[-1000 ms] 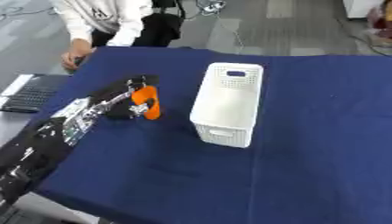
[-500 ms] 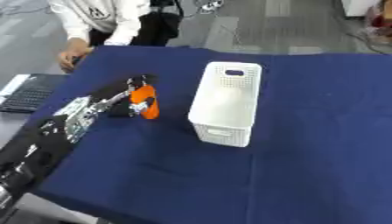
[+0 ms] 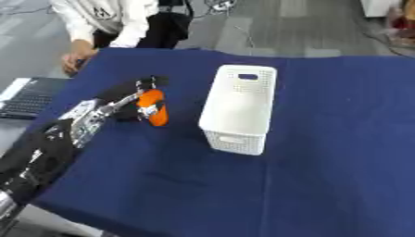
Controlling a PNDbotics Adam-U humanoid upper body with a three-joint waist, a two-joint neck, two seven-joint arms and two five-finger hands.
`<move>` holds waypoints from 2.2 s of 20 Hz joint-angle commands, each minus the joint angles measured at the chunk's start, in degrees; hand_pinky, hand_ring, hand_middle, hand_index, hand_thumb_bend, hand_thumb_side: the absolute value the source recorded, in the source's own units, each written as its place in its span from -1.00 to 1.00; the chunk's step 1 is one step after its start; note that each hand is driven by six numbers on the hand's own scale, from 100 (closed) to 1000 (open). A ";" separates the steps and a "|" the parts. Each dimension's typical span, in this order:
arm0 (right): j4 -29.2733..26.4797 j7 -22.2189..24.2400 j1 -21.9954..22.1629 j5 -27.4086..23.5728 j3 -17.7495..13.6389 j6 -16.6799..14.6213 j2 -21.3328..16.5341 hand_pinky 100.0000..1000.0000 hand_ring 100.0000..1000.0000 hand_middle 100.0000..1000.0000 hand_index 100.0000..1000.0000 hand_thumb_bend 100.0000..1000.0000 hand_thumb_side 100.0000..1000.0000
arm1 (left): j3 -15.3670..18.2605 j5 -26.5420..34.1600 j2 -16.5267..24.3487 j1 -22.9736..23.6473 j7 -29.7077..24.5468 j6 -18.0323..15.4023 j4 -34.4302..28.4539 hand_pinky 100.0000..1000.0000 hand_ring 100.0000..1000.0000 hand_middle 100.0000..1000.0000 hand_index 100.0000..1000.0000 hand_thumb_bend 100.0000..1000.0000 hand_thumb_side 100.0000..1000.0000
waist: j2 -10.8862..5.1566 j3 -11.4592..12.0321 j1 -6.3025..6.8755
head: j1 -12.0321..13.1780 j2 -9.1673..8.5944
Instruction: Pick up objects on the table and place them in the box.
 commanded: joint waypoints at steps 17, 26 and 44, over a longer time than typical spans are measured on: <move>-0.90 -0.02 -1.48 -0.26 -0.11 -0.32 0.06 -0.22 0.20 0.24 0.34 -1.00 0.86 | 1.51 0.66 0.13 -3.41 -2.79 0.38 1.64 1.00 1.00 1.00 1.00 -0.68 1.00 | -0.30 -0.23 -0.39 | 0.14 -0.79; -0.90 0.00 -2.11 -0.47 -0.05 -0.43 0.53 -0.22 0.20 0.24 0.34 -1.00 0.86 | 2.29 -0.28 -0.52 -3.66 -2.66 0.06 3.52 1.00 1.00 1.00 1.00 -0.68 1.00 | 0.06 -0.86 -0.62 | 0.41 -0.90; -0.90 0.11 -2.57 -0.56 0.09 -0.50 0.90 -0.22 0.20 0.24 0.34 -1.00 0.87 | 3.54 -1.20 -0.60 -4.01 -2.80 0.62 6.00 1.00 1.00 1.00 1.00 -0.67 1.00 | 0.50 -1.30 -0.84 | 0.56 -1.05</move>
